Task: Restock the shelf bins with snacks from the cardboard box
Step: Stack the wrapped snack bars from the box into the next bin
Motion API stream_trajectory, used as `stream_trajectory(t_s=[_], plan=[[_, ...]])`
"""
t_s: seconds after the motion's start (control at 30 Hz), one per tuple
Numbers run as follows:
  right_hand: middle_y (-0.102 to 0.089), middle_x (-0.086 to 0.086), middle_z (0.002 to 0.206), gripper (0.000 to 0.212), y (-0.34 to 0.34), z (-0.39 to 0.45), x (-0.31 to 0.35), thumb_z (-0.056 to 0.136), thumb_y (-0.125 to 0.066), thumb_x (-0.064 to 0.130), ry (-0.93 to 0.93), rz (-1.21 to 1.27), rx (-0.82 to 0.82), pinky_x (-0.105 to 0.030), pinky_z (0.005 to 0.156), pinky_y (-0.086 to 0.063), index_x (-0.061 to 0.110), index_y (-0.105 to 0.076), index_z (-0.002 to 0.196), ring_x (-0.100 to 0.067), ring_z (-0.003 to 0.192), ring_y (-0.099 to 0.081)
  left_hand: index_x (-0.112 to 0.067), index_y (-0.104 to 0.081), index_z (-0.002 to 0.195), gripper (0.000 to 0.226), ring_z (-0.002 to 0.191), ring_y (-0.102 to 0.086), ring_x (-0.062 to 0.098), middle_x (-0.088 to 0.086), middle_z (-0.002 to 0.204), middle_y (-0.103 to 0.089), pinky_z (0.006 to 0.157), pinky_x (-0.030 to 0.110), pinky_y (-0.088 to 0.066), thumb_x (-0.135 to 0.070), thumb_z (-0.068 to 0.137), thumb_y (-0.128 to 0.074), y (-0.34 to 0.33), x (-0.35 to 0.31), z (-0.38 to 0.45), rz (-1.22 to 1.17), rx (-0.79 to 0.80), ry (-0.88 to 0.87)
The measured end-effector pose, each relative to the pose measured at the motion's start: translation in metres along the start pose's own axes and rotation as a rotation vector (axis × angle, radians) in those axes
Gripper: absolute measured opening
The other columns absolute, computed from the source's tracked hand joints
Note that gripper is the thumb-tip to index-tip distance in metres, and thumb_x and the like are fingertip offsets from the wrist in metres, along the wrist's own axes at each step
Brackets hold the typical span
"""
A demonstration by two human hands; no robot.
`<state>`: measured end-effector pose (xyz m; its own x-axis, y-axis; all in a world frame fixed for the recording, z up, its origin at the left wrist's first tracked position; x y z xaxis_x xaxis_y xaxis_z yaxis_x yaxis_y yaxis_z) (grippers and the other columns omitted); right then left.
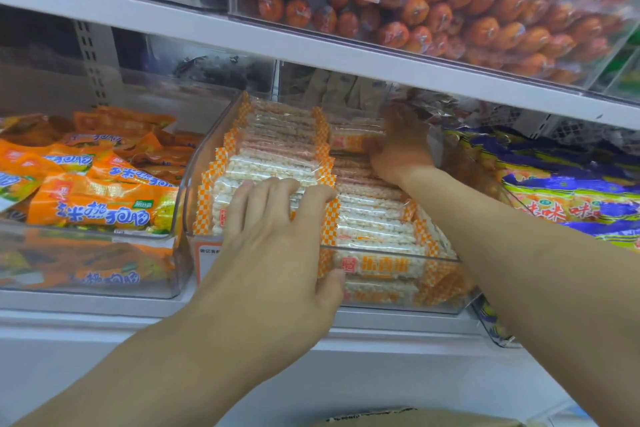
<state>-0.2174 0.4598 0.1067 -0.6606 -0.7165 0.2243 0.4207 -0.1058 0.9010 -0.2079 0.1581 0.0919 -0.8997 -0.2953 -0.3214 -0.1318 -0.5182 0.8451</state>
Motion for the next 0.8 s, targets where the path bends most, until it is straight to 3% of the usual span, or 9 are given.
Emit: stream_trajectory(t_s=[0.1, 0.23, 0.4, 0.53, 0.67, 0.8], plan=[[-0.029, -0.006, 0.162, 0.054, -0.009, 0.003, -0.002, 0.101, -0.046, 0.037, 0.048, 0.010, 0.110, -0.047, 0.118, -0.032, 0.022, -0.036, 0.152, -0.031, 0.147, -0.030, -0.030, -0.037, 0.133, 0.065, 0.122, -0.028, 0.022, 0.002, 0.129, -0.045, 0.112, 0.039, -0.011, -0.055, 0.074, -0.045, 0.001, 0.000, 0.001, -0.001, 0.003, 0.002], [-0.033, -0.004, 0.160, 0.051, -0.008, 0.000, 0.005, 0.099, -0.048, 0.035, -0.006, 0.017, 0.110, -0.047, 0.115, -0.036, 0.024, -0.040, 0.149, -0.033, 0.144, -0.034, -0.030, -0.036, 0.135, 0.065, 0.126, -0.027, 0.023, 0.002, 0.132, -0.041, 0.116, 0.038, -0.008, -0.054, 0.075, -0.047, 0.001, -0.001, 0.003, 0.007, 0.008, 0.013], [-0.041, -0.006, 0.149, 0.047, 0.018, -0.015, 0.003, 0.091, -0.066, 0.033, -0.133, -0.032, -0.224, -0.039, 0.108, -0.037, 0.022, -0.053, 0.135, -0.030, 0.137, -0.041, -0.033, -0.026, 0.140, 0.070, 0.132, -0.027, 0.023, -0.001, 0.137, -0.035, 0.118, 0.038, -0.001, -0.055, 0.076, -0.043, 0.000, 0.000, 0.002, 0.052, 0.030, 0.015], [-0.065, -0.005, 0.124, 0.021, 0.012, -0.018, 0.010, 0.095, -0.058, 0.025, -0.053, 0.057, -0.120, -0.031, 0.093, -0.048, 0.028, -0.066, 0.115, -0.028, 0.115, -0.062, -0.028, -0.035, 0.140, 0.071, 0.128, -0.034, 0.027, 0.003, 0.132, -0.041, 0.119, 0.042, -0.007, -0.051, 0.075, -0.049, -0.003, 0.001, 0.001, 0.052, 0.021, 0.010], [-0.063, -0.009, 0.131, 0.039, 0.025, -0.041, 0.015, 0.094, -0.051, 0.005, 0.015, 0.150, -0.070, -0.027, 0.097, -0.047, 0.018, -0.064, 0.129, -0.028, 0.117, -0.061, -0.023, -0.044, 0.134, 0.067, 0.117, -0.043, 0.030, 0.006, 0.122, -0.049, 0.113, 0.043, -0.016, -0.046, 0.072, -0.052, -0.005, 0.002, 0.002, 0.067, -0.040, -0.033], [-0.071, -0.004, 0.109, 0.030, 0.058, -0.102, 0.025, 0.090, -0.059, 0.008, 0.142, 0.207, -0.112, -0.024, 0.085, -0.047, 0.016, -0.069, 0.117, -0.017, 0.089, -0.063, -0.026, -0.039, 0.141, 0.070, 0.128, -0.030, 0.026, 0.004, 0.133, -0.040, 0.118, 0.042, -0.014, -0.048, 0.075, -0.047, 0.004, -0.002, 0.003, 0.014, 0.002, -0.020]])
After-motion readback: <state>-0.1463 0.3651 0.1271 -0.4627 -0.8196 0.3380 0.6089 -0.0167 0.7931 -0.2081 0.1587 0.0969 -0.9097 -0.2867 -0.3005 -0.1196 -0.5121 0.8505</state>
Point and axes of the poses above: each hand's wrist, its own z-axis towards the middle knuckle, its own y-axis out of the back of the hand, x = y × z, the point moved 5 cm from there along z, towards the middle knuckle
